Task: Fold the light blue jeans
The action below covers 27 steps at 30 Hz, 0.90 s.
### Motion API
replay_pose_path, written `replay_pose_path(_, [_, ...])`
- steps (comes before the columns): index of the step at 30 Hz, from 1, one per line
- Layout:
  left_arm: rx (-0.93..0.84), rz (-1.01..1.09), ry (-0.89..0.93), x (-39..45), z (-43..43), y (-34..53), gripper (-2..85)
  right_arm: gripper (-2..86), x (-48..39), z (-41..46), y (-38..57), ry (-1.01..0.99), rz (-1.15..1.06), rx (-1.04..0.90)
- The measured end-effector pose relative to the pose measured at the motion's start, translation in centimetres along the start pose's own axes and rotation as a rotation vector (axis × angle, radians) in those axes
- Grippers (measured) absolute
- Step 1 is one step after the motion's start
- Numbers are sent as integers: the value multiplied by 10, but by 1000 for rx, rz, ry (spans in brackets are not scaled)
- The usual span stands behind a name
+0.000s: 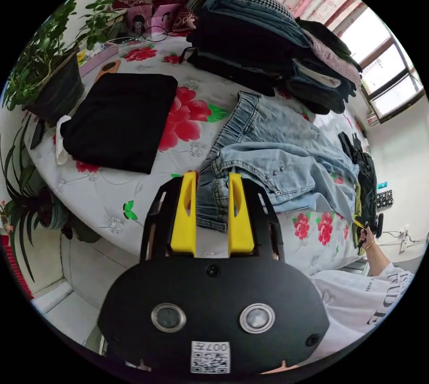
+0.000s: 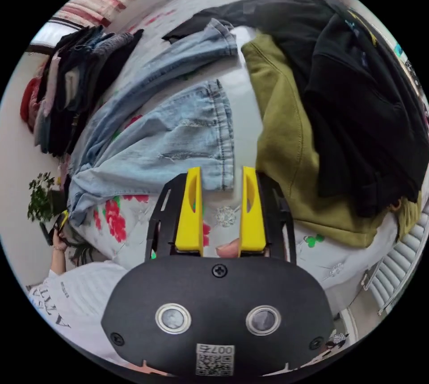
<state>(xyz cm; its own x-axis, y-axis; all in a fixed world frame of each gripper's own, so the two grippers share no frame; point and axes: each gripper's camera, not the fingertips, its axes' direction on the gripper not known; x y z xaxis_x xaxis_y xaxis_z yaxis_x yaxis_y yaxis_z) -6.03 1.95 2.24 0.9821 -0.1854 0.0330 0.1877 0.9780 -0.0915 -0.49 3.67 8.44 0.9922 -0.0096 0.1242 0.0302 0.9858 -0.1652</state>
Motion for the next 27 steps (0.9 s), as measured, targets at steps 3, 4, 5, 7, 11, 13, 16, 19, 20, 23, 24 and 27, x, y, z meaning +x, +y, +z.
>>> replay_pose_path(3, [-87, -41, 57, 1, 27, -25, 69, 10, -7, -13, -7, -40, -64, -28])
replay_pose_path(4, [-124, -19, 61, 5, 33, -32, 60, 7, -7, -21, -6, -56, -73, 3])
replay_pose_path(5, [-147, 3, 59, 8, 35, -35, 57, 4, -3, -43, -6, -124, -82, 76])
replay_pose_path(7, [-139, 80, 80, 12, 25, -43, 44, 1, 8, -80, -5, -248, -76, 187])
replay_pose_path(11, [7, 128, 259, -1, -35, -46, 37, -1, 44, -172, 3, -484, -100, 411])
replay_pose_path(13, [56, 228, 291, 0, -78, -42, 36, -2, 54, -205, 12, -509, -140, 478])
replay_pose_path(16, [121, 352, 328, 8, -124, -28, 39, -2, 70, -248, 37, -503, -222, 577])
replay_pose_path(19, [37, 400, 319, 13, -124, -7, 46, -2, 95, -247, 65, -460, -245, 546])
replay_pose_path(20, [0, 394, 292, 13, -116, -2, 46, -3, 106, -229, 71, -424, -219, 456])
replay_pose_path(23, [-257, 285, 158, 14, -48, 23, 19, -2, 128, -153, 87, -280, -131, 139])
replay_pose_path(24, [-355, 246, 149, 16, -17, 35, 4, -2, 134, -121, 94, -232, -88, 15])
replay_pose_path(27, [-451, 200, 156, 28, 27, 55, -7, -2, 139, -80, 109, -188, -37, -124])
